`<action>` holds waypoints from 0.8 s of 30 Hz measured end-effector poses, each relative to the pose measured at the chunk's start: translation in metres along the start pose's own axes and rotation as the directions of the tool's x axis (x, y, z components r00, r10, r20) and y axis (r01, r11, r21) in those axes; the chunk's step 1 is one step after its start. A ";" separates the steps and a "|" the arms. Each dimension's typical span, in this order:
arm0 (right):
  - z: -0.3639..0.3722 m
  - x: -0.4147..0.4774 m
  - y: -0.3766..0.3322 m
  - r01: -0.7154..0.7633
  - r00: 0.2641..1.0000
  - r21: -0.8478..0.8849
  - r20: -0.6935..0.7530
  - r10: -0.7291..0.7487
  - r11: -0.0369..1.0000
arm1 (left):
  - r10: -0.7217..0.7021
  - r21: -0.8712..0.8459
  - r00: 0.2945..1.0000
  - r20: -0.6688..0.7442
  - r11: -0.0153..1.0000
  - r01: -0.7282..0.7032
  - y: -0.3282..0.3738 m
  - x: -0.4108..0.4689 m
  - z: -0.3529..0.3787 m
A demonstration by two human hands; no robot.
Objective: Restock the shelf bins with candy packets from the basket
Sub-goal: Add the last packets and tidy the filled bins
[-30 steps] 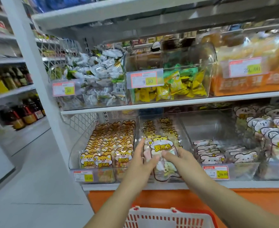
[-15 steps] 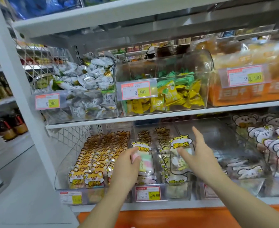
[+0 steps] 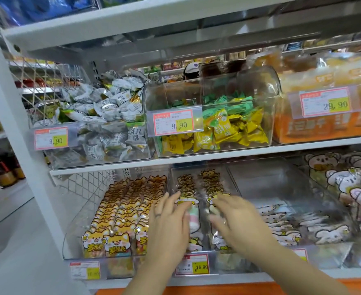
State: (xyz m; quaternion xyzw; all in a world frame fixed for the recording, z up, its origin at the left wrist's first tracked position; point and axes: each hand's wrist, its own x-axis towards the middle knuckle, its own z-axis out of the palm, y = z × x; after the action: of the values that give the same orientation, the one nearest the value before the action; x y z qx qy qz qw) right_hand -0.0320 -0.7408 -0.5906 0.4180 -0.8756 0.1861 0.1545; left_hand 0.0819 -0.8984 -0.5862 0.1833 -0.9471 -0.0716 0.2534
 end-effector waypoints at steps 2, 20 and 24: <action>0.007 -0.011 -0.009 0.081 0.990 -0.036 0.118 -0.077 0.996 | 0.082 0.054 0.981 0.178 0.994 -0.093 0.006 -0.003 -0.003; 0.029 -0.017 0.025 0.268 0.959 -0.317 0.178 -0.220 0.910 | 0.323 0.266 0.932 0.163 0.895 -0.357 -0.029 -0.006 0.031; 0.021 -0.023 0.021 0.234 0.967 -0.290 0.172 -0.190 0.928 | 0.293 0.222 0.930 0.220 0.914 -0.340 -0.028 -0.006 0.024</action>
State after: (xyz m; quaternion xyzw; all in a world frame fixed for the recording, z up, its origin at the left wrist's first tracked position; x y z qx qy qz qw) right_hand -0.0376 -0.7225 -0.6233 0.4931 -0.8522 -0.0005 0.1749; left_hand 0.0833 -0.9203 -0.6164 0.0508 -0.9847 0.0770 0.1480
